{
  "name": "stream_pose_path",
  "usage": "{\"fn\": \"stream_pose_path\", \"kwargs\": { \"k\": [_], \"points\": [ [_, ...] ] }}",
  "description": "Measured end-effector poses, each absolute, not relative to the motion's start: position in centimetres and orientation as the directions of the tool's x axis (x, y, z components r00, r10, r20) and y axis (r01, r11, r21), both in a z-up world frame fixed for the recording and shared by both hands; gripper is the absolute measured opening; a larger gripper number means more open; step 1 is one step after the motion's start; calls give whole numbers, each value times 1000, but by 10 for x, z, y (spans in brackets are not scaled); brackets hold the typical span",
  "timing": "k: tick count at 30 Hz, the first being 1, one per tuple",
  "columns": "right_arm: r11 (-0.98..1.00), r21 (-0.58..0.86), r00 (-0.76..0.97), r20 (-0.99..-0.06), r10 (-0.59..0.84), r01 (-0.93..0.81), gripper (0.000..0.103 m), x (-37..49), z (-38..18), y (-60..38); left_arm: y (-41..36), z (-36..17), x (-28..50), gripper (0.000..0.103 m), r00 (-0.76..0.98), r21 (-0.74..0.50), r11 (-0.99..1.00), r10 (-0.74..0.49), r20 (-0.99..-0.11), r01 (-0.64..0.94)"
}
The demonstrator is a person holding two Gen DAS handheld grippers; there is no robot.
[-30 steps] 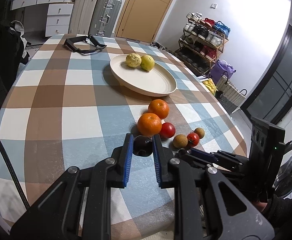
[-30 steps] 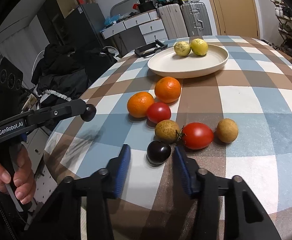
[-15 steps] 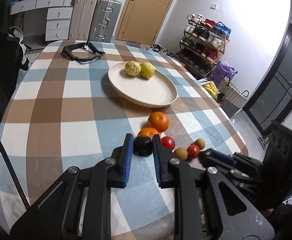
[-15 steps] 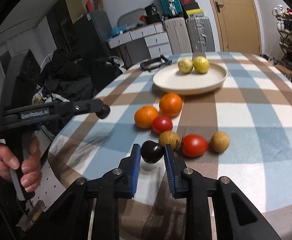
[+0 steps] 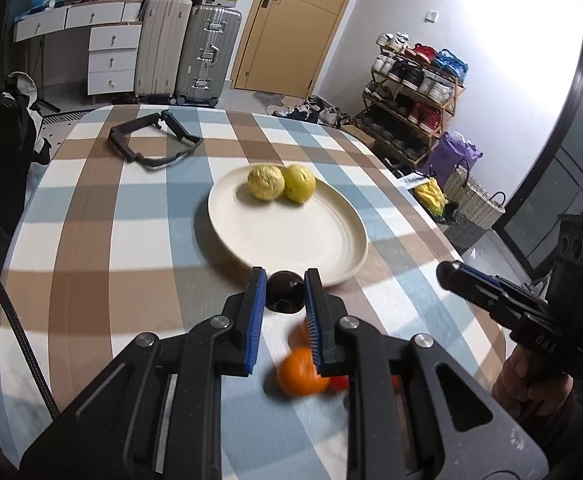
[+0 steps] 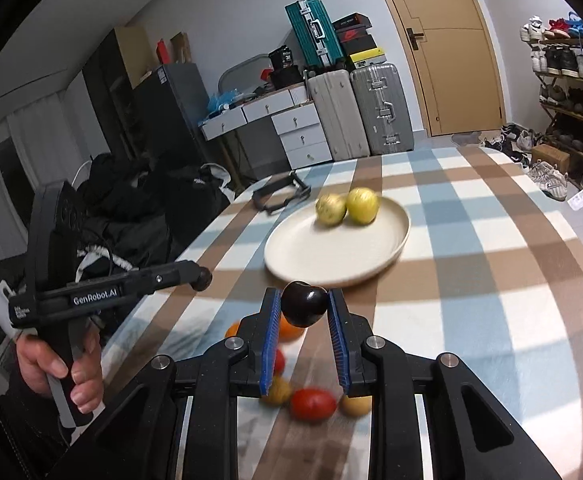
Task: Organize fruits
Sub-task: 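Carry both plums onto the plate beside the yellow fruits and release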
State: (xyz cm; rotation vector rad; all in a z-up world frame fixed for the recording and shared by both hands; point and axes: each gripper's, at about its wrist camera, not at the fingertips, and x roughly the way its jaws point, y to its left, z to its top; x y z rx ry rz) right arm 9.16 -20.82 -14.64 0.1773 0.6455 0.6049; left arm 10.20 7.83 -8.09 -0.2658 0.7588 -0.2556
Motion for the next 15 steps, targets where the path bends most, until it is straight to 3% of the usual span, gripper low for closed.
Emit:
{"fn": "stream_pose_path", "kwargs": {
  "k": [15],
  "points": [
    [758,313,502,-598,625,-572,24,219,-140,-150,95,-89,245,17,662,-354,929,-331,-672,104]
  ]
}}
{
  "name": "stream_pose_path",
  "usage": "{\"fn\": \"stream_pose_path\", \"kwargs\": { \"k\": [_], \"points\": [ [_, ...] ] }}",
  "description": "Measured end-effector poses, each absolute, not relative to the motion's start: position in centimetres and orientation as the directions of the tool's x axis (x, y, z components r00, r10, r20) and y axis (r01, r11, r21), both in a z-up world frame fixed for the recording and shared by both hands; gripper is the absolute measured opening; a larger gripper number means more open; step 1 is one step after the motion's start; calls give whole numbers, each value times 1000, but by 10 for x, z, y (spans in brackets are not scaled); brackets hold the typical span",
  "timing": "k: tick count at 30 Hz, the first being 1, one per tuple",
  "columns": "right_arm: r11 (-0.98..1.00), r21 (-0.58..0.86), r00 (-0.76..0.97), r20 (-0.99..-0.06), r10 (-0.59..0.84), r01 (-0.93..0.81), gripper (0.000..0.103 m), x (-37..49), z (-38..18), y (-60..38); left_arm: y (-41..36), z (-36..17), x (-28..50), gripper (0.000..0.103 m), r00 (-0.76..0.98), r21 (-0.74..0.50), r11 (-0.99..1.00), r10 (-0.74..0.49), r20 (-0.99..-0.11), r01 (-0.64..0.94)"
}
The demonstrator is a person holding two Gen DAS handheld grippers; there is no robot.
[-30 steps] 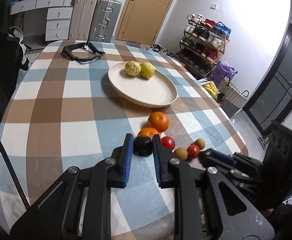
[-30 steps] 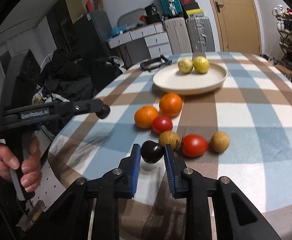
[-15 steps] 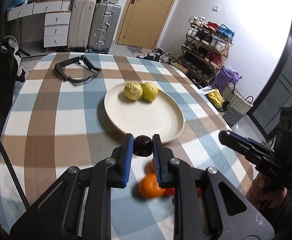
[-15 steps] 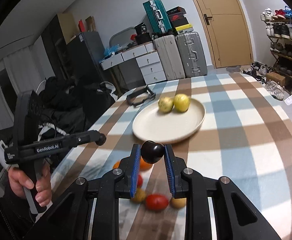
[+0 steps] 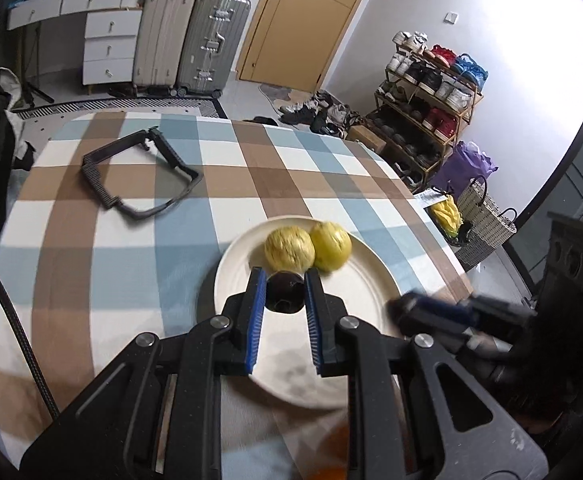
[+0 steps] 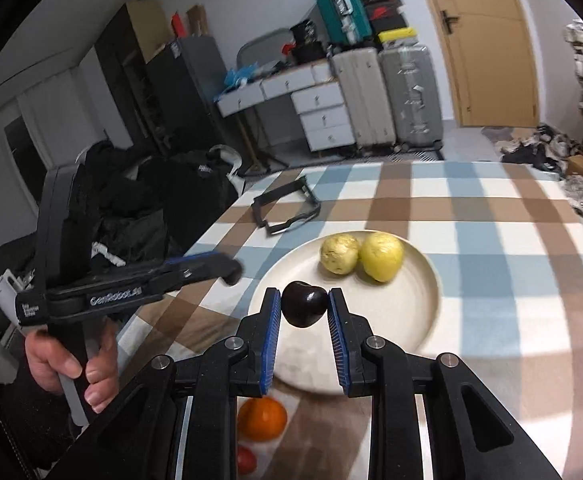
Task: Organize fruits
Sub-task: 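Carry both plums onto the plate beside the yellow fruits and release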
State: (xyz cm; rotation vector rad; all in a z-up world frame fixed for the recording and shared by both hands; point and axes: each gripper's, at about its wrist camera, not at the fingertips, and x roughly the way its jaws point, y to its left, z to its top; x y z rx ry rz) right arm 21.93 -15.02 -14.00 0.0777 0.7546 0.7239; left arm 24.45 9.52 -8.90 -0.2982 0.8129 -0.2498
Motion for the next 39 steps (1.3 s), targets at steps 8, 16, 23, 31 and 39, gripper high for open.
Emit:
{"fn": "stream_pose_path", "kwargs": {
  "k": [8,16,23,31,39],
  "points": [
    [707,370,362,-663,655,-603,24,263,-175,-105,97,-119,308,17,586,-402,908,-388,-711,114],
    [703,400,283,-712,642,-588,24,284,-198,-76,90,-138,328,17,554,-411,902,-411,-724,132],
    [718,394,296,-718,630,-573,25,293,-204,-63,92,-142,335,17,551,-419,899,-414,-724,125],
    [735,410,289,-730,619,-539,29,300,-208,-57,91,-144,332,17,545,-412,904,-403,-735,114],
    [736,397,345,-694,631,-548,64,279,-194,-74,101,-126,310,47,567,-452,887,-421,-708,94]
  ]
}}
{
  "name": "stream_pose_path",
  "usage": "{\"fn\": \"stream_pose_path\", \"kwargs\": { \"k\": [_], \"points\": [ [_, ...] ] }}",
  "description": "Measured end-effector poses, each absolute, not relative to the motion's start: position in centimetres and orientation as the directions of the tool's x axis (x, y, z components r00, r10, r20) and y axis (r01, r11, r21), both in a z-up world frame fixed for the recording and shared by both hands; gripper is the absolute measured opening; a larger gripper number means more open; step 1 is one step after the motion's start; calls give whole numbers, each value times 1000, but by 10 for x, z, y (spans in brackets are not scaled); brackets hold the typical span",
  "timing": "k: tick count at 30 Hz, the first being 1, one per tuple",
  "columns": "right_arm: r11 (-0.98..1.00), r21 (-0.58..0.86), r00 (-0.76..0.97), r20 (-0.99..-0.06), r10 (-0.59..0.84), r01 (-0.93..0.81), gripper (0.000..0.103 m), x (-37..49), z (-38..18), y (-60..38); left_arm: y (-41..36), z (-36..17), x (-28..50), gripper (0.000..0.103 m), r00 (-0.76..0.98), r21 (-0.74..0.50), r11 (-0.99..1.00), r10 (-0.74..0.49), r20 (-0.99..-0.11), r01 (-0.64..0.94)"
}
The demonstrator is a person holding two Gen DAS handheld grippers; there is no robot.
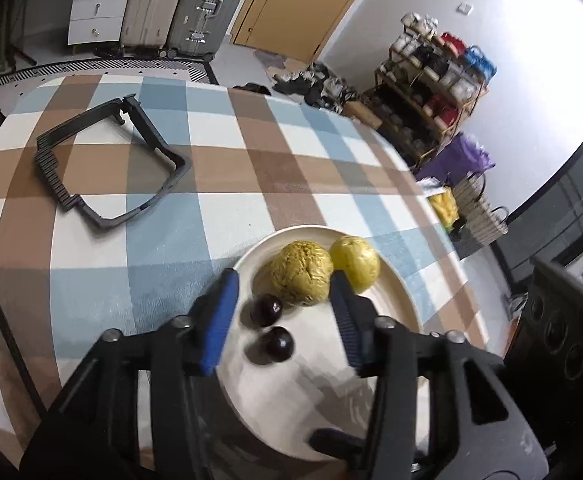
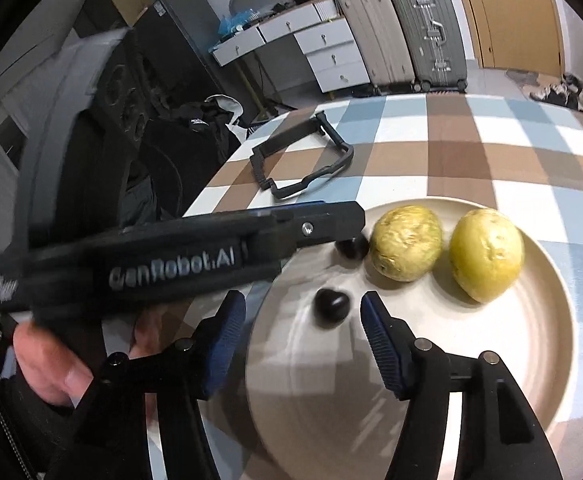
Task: Organize fruits
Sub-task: 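Carry both plums onto the plate beside the yellow fruits and release, then withdraw both tools from the plate toward the remaining fruits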
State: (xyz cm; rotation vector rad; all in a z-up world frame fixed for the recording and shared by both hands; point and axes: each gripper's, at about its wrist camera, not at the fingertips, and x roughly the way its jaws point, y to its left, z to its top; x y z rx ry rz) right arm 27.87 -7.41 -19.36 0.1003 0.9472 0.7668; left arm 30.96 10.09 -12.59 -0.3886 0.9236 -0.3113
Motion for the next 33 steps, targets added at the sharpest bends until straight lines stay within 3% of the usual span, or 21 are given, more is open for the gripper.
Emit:
{"fn": "stream_pose_path", "kwargs": {
  "k": [4,12,20,25,30,33],
  "points": [
    [750,375,388,-681,622,-545,73,254,-182,-96,102,-110,289,50,594,-446,889,-417,-688,107],
    [791,354,480,-647,592,-499,75,207,-163,-144,103,-74,233,75,666,-406,911,-348,-660,74],
    [821,299,607,-560,564,-487,88,160,-135,-182,94,-39,165,81,752,-294,955,-215,-623,29],
    [829,266,680,-478,556,-491,101,133,-118,-199,80,-21,120,83,784,-212,977,-119,-610,-17],
    [847,247,731,-427,531,-471,102,110,-108,-214,60,-4,77,101,823,-117,993,-43,-566,-28],
    [850,239,744,-411,526,-469,103,99,-104,-220,49,2,55,102,848,-76,996,-11,-530,-35]
  ]
}}
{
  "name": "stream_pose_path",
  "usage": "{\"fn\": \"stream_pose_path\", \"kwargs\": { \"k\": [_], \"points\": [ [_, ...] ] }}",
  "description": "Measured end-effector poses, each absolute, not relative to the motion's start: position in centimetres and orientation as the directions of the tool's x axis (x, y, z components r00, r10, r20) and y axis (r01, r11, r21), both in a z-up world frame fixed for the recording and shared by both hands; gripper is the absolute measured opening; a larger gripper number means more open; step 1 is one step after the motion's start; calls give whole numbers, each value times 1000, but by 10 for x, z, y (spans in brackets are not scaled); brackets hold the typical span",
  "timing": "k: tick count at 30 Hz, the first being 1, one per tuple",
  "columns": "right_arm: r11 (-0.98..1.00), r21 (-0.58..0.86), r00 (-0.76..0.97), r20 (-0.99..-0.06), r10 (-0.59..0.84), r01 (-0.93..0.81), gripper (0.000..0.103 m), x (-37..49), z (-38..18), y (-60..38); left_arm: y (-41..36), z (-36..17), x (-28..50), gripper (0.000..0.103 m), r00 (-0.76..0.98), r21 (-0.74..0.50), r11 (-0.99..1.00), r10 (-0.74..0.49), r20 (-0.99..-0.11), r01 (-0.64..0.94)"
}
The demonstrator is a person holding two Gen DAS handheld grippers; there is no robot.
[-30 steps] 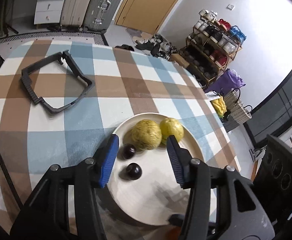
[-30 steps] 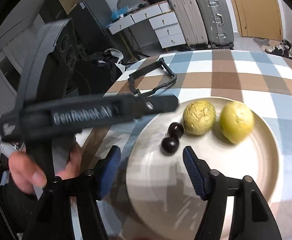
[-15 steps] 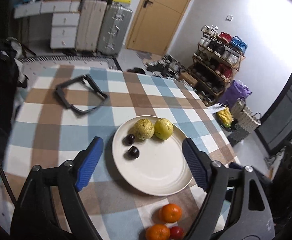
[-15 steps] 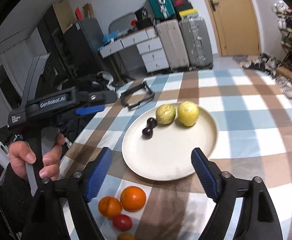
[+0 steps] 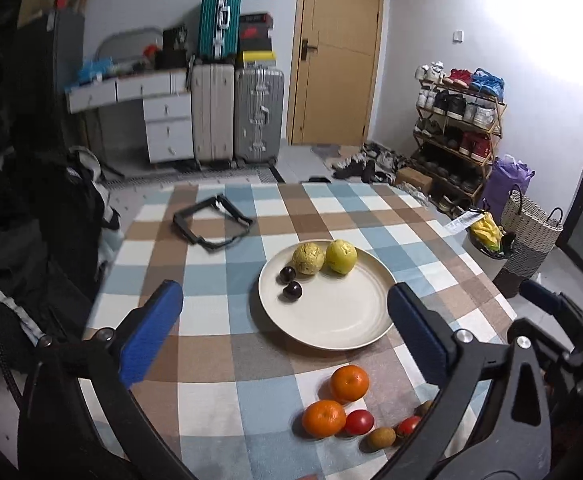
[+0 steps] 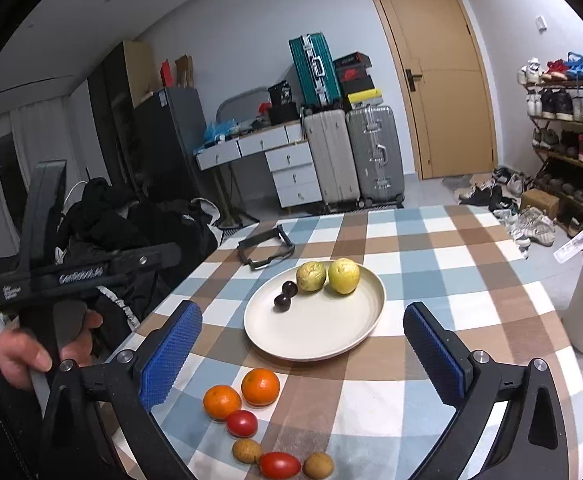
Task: Organize fruits
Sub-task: 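Withdraw both tools from the plate toward the remaining fruits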
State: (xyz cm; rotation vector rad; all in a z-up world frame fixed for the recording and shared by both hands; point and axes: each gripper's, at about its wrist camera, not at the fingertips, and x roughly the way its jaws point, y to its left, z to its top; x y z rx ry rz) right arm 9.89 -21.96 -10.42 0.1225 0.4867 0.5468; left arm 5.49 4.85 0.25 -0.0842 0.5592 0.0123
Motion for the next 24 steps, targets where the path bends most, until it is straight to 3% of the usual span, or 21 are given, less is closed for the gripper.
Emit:
{"fn": "stream_pose_path", "kwargs": {
  "k": [13,24],
  "points": [
    [889,205,806,-376,458,-409,103,52,-106,-241,20,-28,11,102,812,-83,996,-21,-583,-35],
    [897,219,744,-502,441,-383,103,43,-150,-246,5,-92,7,102,749,-94,995,-49,-661,-19]
  ]
}}
